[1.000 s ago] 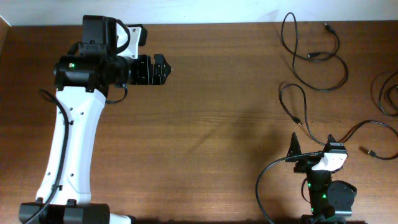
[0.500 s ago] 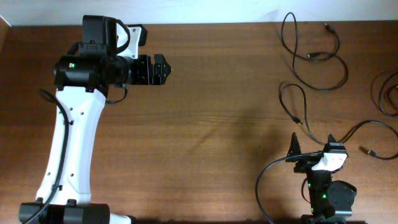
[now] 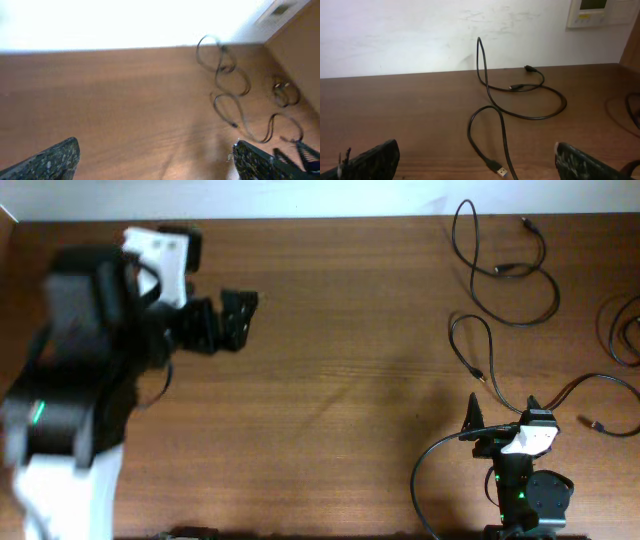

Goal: Untangle cables

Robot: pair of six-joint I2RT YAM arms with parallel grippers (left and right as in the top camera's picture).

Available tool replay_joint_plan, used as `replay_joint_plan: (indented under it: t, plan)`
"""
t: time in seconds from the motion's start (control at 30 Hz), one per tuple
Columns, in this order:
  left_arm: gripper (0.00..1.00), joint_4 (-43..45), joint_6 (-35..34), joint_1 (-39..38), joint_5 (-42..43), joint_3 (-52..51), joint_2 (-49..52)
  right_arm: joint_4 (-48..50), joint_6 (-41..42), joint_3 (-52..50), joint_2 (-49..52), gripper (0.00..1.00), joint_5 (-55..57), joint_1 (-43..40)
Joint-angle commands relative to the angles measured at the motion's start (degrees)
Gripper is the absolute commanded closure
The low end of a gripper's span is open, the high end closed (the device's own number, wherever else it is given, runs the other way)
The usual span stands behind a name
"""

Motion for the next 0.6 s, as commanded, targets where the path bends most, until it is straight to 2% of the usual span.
replay_joint_plan:
  t: [0.0, 0.17, 0.3, 0.37, 0.43, 0.57]
  plan:
    - [0.01, 0.09, -0.74, 0.0, -0.35, 0.42, -10.73, -0.15, 0.02, -0.48, -0.68, 0.02, 1.11, -0.44]
    - [0.01, 0.09, -0.74, 0.37, -0.33, 0.39, -28.3, -0.15, 0.02, -0.48, -0.68, 0.02, 1.09, -0.44]
    - [0.01, -3.58, 0.13, 4.9, -1.2, -0.15, -38.14, -0.15, 0.02, -0.48, -0.68, 0.02, 1.11, -0.44]
    - [0.01, -8.46, 0.15, 7.02, -2.47, -3.78, -45.64, -0.15, 0.02, -0.48, -0.68, 0.02, 1.11, -0.44]
    - [0.01, -8.26, 0.11, 7.21, -3.1, -8.15, -51.1, -0.15, 0.04, -0.48, -0.68, 0.02, 1.11, -0.44]
    - [0.01, -4.94, 0.11, 7.06, 2.23, -22.27, -63.56, -0.15, 0.02, -0.48, -0.68, 0.02, 1.11, -0.44]
